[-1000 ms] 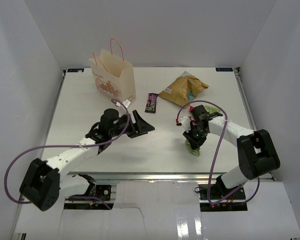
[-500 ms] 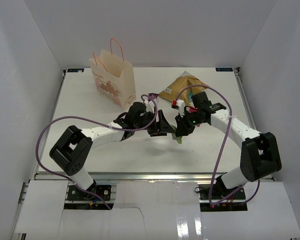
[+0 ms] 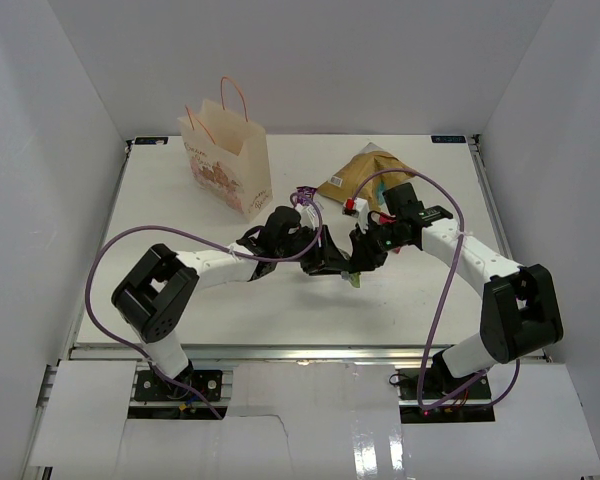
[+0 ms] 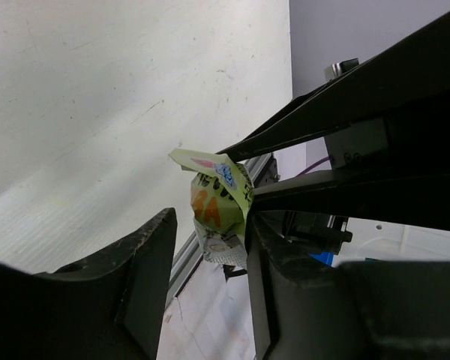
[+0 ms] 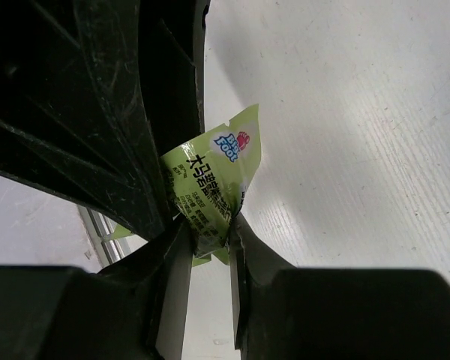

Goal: Place the snacks into the paper bag

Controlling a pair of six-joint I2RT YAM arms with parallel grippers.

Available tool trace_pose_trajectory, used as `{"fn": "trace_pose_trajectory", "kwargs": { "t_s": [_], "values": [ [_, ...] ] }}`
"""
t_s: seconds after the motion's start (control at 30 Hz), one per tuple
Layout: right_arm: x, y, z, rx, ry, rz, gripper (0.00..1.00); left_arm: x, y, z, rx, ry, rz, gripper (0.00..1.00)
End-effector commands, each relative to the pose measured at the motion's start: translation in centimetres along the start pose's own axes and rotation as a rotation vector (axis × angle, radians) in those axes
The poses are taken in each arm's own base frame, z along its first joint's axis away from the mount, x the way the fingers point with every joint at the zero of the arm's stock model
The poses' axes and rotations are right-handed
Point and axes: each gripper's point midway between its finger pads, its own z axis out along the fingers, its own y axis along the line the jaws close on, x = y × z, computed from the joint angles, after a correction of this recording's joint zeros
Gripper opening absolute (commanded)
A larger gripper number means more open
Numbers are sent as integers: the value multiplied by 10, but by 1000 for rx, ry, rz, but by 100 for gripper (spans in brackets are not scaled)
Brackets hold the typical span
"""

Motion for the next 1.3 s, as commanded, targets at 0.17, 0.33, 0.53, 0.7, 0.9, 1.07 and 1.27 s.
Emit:
{"fn": "trace_pose_trajectory", "kwargs": {
  "t_s": [0.17,0.33,0.53,0.7,0.9,1.07,1.27],
  "values": [
    [-20,21,-5,-86,-71,-49,13,-12,-14,3,47,-32,39,29],
    [-20,26,-7,-121,-69,-74,28,-7,-15,5,72,-1,49,7],
    [-26,27,-12,-130,-79,-137,62,-8,-14,-2,65,-27,86,0],
    [-37,17,-31,-89,-113,-221,81,-24,6,-23,-67,-101,130,0],
    [-56,3,-60,-36,-163,-281,83,-75,12,-71,-265,-231,291,0],
    [-63,-12,-71,6,-186,-256,83,-163,-29,-132,-369,-435,422,0],
    [-55,-16,-70,13,-180,-221,83,-264,-81,-213,-472,-733,460,0]
  ]
}}
